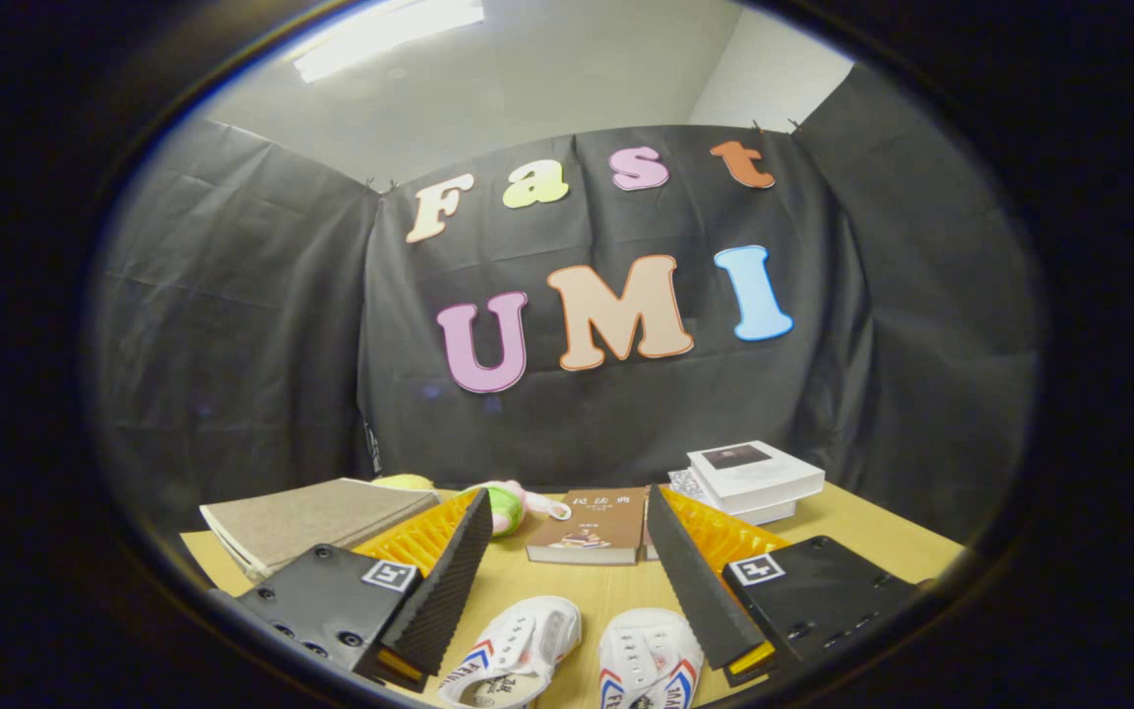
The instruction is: Open the storage box then place both shoes into the box .Put the left shoe in first, then the right shoe, with the right side of both shoes facing outward in a uniform manner.
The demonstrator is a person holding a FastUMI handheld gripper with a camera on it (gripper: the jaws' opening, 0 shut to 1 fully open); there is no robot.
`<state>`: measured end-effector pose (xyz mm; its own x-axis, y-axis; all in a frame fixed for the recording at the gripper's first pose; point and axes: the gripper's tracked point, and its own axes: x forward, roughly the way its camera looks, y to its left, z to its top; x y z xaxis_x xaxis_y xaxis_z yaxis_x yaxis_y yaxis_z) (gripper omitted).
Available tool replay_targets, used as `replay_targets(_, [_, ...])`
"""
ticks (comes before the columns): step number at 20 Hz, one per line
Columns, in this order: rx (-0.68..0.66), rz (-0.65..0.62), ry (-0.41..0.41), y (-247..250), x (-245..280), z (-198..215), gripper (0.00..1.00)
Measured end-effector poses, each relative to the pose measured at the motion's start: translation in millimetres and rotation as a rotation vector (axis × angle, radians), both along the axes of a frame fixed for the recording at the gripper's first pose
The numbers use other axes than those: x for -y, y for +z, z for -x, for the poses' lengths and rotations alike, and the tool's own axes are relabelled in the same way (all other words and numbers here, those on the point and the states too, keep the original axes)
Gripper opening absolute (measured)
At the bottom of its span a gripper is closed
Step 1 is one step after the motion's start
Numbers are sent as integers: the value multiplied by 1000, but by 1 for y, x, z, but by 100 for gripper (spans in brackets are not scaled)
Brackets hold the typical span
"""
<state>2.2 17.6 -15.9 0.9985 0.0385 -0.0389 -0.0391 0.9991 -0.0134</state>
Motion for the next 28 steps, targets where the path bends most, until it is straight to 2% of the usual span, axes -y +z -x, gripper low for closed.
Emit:
replay_targets(4, [-22, -86, 34, -4, -10, 1, 99])
replay_targets(11, [-147, -501, 209, -17, -65, 6, 99])
replay_targets(15, [-288, -695, 281, -39, -91, 3, 100])
replay_targets(22, [-634, -951, 362, -98, -141, 12, 100])
replay_targets(28, [-814, -1061, 395, -128, -170, 22, 100])
